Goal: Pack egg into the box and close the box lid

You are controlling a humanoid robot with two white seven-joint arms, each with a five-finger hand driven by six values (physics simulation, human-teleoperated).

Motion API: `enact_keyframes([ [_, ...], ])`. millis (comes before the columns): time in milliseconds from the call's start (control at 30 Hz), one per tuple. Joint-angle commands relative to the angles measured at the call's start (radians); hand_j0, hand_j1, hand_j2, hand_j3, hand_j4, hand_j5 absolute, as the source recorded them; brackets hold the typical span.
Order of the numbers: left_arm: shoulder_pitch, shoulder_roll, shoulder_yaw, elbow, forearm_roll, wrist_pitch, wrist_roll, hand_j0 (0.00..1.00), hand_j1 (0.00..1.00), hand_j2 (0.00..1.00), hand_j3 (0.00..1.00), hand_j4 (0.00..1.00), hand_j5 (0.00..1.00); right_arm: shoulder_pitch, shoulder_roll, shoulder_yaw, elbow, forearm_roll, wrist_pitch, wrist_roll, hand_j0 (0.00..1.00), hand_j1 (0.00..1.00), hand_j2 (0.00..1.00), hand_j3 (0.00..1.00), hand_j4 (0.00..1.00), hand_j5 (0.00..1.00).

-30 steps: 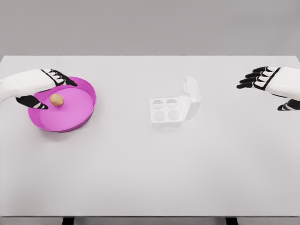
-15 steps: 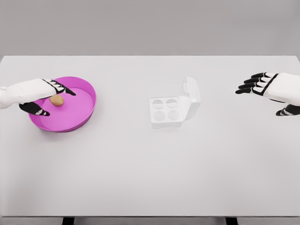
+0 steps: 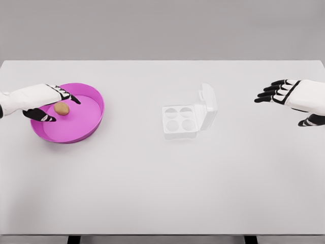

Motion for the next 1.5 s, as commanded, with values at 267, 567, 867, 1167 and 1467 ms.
enact_keyframes([
  [267, -0.008, -0.008, 0.002, 0.034, -0.038, 0.003, 0.000, 0.80, 0.80, 0.80, 0.80, 0.80, 0.80, 0.000, 0.004, -0.001, 0.002, -0.005, 0.003, 0.000, 1.00, 1.00, 1.00, 1.00, 1.00, 1.00],
  [567, -0.014, -0.026, 0.002, 0.035, -0.052, 0.003, 0.000, 0.77, 0.77, 0.77, 0.77, 0.77, 0.77, 0.000, 0.004, -0.001, 0.002, -0.005, 0.003, 0.000, 1.00, 1.00, 1.00, 1.00, 1.00, 1.00],
  [867, -0.025, -0.040, 0.002, 0.064, -0.092, 0.003, 0.000, 0.77, 0.77, 0.77, 0.77, 0.77, 0.77, 0.002, 0.004, 0.001, 0.002, -0.005, 0.003, 0.000, 1.00, 1.00, 1.00, 1.00, 1.00, 1.00],
  [1167, -0.046, -0.061, 0.003, 0.109, -0.144, 0.003, 0.000, 0.76, 0.76, 0.76, 0.76, 0.76, 0.76, 0.015, 0.004, -0.001, 0.003, -0.005, 0.003, 0.000, 1.00, 1.00, 1.00, 1.00, 1.00, 1.00],
  [1467, -0.058, -0.077, 0.003, 0.127, -0.159, 0.003, 0.000, 0.74, 0.74, 0.74, 0.74, 0.74, 0.74, 0.015, 0.004, -0.001, 0.003, -0.004, 0.003, 0.000, 1.00, 1.00, 1.00, 1.00, 1.00, 1.00],
])
